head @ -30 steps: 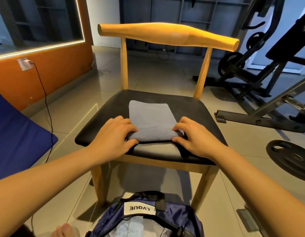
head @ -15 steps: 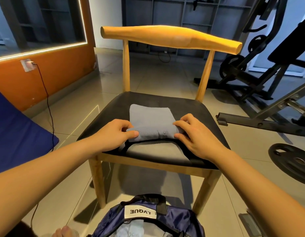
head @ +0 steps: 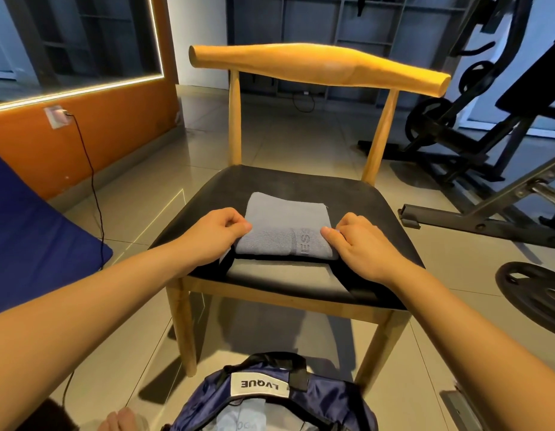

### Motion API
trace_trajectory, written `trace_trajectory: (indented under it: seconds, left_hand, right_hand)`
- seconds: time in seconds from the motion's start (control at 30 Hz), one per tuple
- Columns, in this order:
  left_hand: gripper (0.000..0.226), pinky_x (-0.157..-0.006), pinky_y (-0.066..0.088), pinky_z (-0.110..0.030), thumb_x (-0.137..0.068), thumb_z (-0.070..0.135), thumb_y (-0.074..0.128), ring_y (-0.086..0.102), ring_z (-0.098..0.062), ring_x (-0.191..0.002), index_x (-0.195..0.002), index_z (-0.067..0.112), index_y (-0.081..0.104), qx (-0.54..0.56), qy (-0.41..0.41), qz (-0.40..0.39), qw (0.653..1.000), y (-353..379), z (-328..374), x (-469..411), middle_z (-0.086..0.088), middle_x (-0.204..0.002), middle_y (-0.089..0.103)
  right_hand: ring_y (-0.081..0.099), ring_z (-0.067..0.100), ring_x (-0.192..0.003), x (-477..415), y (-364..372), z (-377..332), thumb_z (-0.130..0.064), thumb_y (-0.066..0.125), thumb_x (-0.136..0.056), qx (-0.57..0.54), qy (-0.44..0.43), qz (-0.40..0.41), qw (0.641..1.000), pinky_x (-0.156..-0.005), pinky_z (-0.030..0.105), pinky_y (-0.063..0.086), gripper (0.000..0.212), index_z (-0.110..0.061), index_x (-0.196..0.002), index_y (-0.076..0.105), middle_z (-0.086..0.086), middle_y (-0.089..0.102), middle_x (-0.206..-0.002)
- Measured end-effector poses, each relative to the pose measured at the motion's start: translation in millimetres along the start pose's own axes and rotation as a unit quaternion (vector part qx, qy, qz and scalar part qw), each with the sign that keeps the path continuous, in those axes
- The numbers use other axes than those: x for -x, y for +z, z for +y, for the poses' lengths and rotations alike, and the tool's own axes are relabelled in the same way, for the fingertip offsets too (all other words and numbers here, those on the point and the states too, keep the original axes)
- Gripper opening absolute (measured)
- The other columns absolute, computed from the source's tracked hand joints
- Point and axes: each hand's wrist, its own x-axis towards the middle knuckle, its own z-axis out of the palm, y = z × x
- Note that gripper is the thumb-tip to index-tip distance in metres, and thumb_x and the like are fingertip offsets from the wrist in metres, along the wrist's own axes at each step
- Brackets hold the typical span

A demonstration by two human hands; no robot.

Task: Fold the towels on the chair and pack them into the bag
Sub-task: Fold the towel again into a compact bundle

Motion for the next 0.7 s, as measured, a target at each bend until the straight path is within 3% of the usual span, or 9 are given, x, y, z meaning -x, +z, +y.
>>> trace_trajectory:
  seconds: [0.13,0.23,0.37,0.47,0.57,0.63,0.7]
  left_hand:
    - [0.018,-0.072,0.053,-0.023,-0.1,0.043,0.059,0.063,-0.016,-0.085,-0.098,0.025,0.061,-0.065,0.033,0.081,0.994,5,-4,-1,0.004,-0.093,0.066]
    - [0.02,-0.073,0.046,-0.016,-0.097,0.045,0.061,0.06,-0.009,-0.086,-0.098,0.026,0.066,-0.104,0.159,0.157,0.969,6,-5,5,0.012,-0.095,0.063]
    - [0.051,-0.088,0.05,-0.028,-0.088,0.067,0.055,0.059,-0.008,-0.098,-0.114,0.026,0.072,-0.246,0.28,0.118,0.92,3,-11,12,0.01,-0.11,0.068]
    - [0.059,-0.105,0.043,-0.039,-0.084,0.068,0.055,0.061,-0.012,-0.108,-0.124,0.027,0.07,-0.266,0.262,0.098,0.922,0,-17,7,0.009,-0.117,0.071]
    - [0.05,-0.103,0.046,-0.041,-0.088,0.057,0.064,0.059,-0.01,-0.104,-0.128,0.028,0.069,-0.201,0.228,0.088,0.949,0,-16,1,0.009,-0.116,0.071]
    - [0.045,-0.093,0.049,-0.03,-0.091,0.049,0.068,0.058,-0.01,-0.102,-0.131,0.027,0.068,-0.159,0.192,0.064,0.966,-2,-12,-3,0.008,-0.118,0.069]
    - [0.041,-0.093,0.049,-0.026,-0.094,0.045,0.066,0.06,-0.008,-0.104,-0.131,0.027,0.068,-0.118,0.155,0.017,0.981,-8,-8,-5,0.01,-0.12,0.068]
  right_hand:
    - [0.05,0.016,-0.099,0,4,4,-0.053,0.036,-0.106,0.0,0.016,0.019,1.0,-0.094,0.047,0.046,0.054,-0.015,-0.087,0.069,-0.003,0.056,-0.108]
    - [0.049,0.016,-0.105,0,6,4,-0.052,0.039,-0.105,-0.027,0.027,0.013,0.999,-0.098,0.045,0.044,0.052,-0.016,-0.086,0.071,-0.003,0.057,-0.115]
    - [0.05,0.015,-0.104,2,7,3,-0.052,0.041,-0.105,-0.042,0.044,0.016,0.998,-0.096,0.046,0.045,0.054,-0.015,-0.08,0.072,-0.003,0.057,-0.114]
    - [0.052,0.018,-0.1,2,7,0,-0.054,0.047,-0.102,-0.003,0.05,0.056,0.997,-0.09,0.045,0.046,0.051,-0.019,-0.071,0.067,-0.002,0.056,-0.105]
    - [0.053,0.017,-0.097,4,2,-6,-0.049,0.059,-0.098,0.019,-0.005,0.151,0.988,-0.087,0.038,0.046,0.027,-0.023,-0.091,0.062,-0.005,0.054,-0.106]
    - [0.055,0.015,-0.101,5,-1,-10,-0.044,0.06,-0.099,-0.03,-0.07,0.139,0.987,-0.09,0.036,0.047,0.022,-0.024,-0.108,0.064,-0.008,0.058,-0.112]
    - [0.056,0.011,-0.105,7,-2,-12,-0.049,0.062,-0.096,-0.076,-0.099,0.081,0.989,-0.091,0.033,0.047,0.034,-0.026,-0.119,0.064,-0.013,0.061,-0.114]
